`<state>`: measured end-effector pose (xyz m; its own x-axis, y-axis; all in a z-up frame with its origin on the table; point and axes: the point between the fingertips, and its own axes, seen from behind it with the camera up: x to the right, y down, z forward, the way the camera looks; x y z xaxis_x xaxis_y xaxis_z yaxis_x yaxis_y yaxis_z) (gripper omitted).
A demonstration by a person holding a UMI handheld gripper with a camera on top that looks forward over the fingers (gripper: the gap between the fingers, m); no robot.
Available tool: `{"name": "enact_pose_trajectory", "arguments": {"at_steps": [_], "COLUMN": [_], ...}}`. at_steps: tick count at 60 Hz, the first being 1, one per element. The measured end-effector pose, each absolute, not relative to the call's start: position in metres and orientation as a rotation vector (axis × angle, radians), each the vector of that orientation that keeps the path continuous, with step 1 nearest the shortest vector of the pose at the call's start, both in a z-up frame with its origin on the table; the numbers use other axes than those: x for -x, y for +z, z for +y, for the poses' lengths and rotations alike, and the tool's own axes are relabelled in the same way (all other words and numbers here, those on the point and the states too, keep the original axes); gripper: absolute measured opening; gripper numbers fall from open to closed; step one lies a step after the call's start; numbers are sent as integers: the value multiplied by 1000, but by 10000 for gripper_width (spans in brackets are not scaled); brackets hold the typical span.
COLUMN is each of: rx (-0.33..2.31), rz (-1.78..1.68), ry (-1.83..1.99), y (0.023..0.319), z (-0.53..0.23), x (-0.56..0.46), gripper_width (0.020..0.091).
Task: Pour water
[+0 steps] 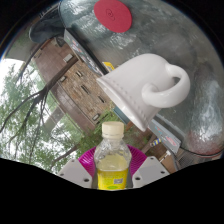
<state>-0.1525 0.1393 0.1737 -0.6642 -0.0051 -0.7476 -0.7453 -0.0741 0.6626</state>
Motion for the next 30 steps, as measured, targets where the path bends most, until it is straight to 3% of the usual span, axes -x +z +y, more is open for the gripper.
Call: {"name": "enact_pose_trajectory", "arguments": {"at_steps": [13,21,24,30], "rx": [662,867,975,1119], "rz": [1757,1577,1438,973], "ry": [1829,1834,1771,1594], "y": [178,205,229,315], "z": [139,124,128,88], "x": [135,159,160,150], "gripper_width": [404,404,403,403]}}
